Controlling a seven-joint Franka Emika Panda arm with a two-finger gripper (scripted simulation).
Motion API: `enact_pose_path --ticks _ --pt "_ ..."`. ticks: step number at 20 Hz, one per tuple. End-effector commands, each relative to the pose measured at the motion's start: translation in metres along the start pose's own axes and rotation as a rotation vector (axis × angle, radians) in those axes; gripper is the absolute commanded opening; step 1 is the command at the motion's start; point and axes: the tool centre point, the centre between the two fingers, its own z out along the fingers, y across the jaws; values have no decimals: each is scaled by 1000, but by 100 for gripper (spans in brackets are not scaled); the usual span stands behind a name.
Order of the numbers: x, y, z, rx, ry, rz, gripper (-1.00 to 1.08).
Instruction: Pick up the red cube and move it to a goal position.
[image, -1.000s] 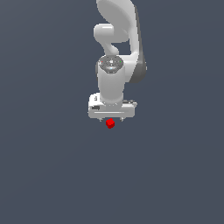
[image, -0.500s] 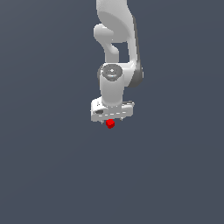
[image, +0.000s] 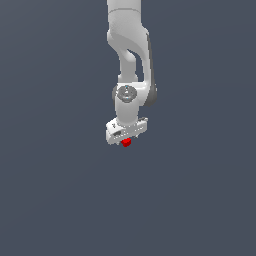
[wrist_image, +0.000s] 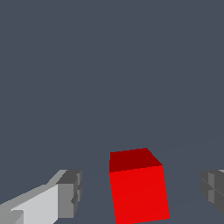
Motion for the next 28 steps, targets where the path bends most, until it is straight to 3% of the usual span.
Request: enact_pose_path --ticks 1,12,13,28 --pt "-6 -1 12 -1 3 -49 100" --pt "-16 0 36 -3 5 -137 100" --pt "-16 0 36 -3 5 -137 -100" --pt "-14 -1 28 -3 5 -137 -100"
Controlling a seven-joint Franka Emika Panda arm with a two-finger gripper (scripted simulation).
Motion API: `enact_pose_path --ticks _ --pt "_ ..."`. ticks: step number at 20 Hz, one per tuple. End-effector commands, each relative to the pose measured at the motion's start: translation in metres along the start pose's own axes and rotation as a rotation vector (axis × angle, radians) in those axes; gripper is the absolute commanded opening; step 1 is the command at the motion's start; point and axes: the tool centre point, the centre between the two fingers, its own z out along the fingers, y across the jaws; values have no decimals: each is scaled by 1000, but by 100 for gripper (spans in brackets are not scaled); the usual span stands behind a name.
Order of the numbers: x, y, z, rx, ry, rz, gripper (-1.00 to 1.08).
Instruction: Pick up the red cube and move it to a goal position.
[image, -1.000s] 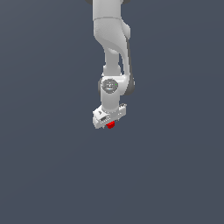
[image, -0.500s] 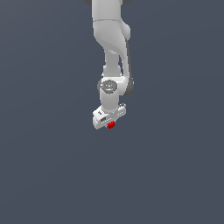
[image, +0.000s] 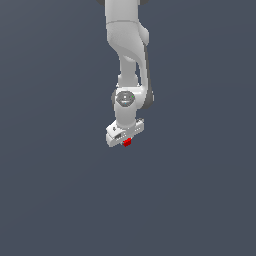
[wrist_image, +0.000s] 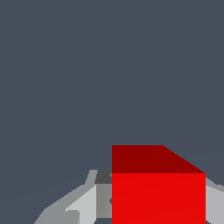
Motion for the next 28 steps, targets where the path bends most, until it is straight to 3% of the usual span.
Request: enact_pose_path --ticks 1,11,28 --pt "2 0 -7 -1 1 0 -100" --pt "19 -8 -69 -1 1 -1 -100" --pt "68 -26 -243 -1 1 -2 -100"
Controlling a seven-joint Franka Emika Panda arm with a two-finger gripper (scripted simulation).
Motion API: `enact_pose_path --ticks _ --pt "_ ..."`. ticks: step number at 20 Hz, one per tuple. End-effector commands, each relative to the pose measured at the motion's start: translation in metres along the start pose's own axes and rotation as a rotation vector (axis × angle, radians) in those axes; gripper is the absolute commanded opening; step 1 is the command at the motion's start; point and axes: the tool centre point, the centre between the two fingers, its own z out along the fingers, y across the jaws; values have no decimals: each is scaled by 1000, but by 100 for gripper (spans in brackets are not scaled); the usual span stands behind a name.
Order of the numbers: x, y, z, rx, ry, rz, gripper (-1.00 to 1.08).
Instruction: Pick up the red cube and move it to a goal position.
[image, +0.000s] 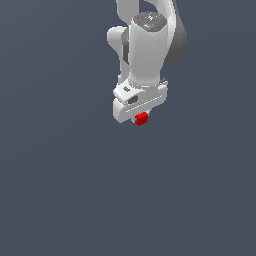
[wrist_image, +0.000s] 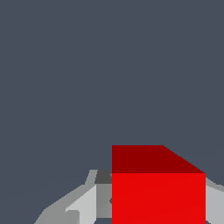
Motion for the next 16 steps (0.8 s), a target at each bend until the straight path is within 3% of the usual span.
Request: enact_pose_path --ticks 1,16 --pt "7 -3 -26 0 0 0 -100" --pt "49 -13 -156 0 0 1 -100"
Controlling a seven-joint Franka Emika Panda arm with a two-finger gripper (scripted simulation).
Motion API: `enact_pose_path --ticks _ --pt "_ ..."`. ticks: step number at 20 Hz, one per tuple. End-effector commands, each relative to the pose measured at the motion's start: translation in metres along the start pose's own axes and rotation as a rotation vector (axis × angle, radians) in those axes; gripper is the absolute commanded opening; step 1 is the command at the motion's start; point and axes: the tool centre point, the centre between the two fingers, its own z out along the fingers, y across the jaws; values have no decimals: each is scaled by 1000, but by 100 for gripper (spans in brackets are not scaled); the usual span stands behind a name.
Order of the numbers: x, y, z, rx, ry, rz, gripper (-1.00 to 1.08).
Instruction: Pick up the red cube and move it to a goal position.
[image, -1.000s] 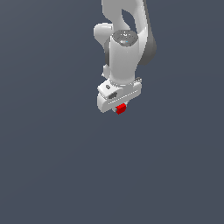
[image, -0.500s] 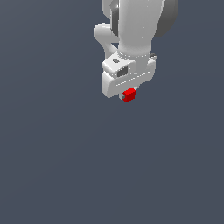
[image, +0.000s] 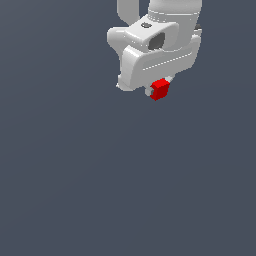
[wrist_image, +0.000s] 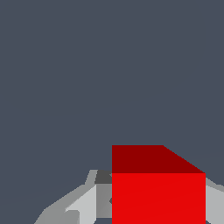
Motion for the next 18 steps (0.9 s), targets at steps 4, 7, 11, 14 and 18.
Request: enact_pose_path --ticks 4,7,11,14,18 --pt "10 -2 -30 0 -1 0 -100" --pt "14 -2 -41 0 -1 1 -100" --pt "18 -3 -50 0 -1 1 -100" --pt "19 -3 -54 0 -1 1 -100" --pt "20 -2 -55 0 -1 1 -100"
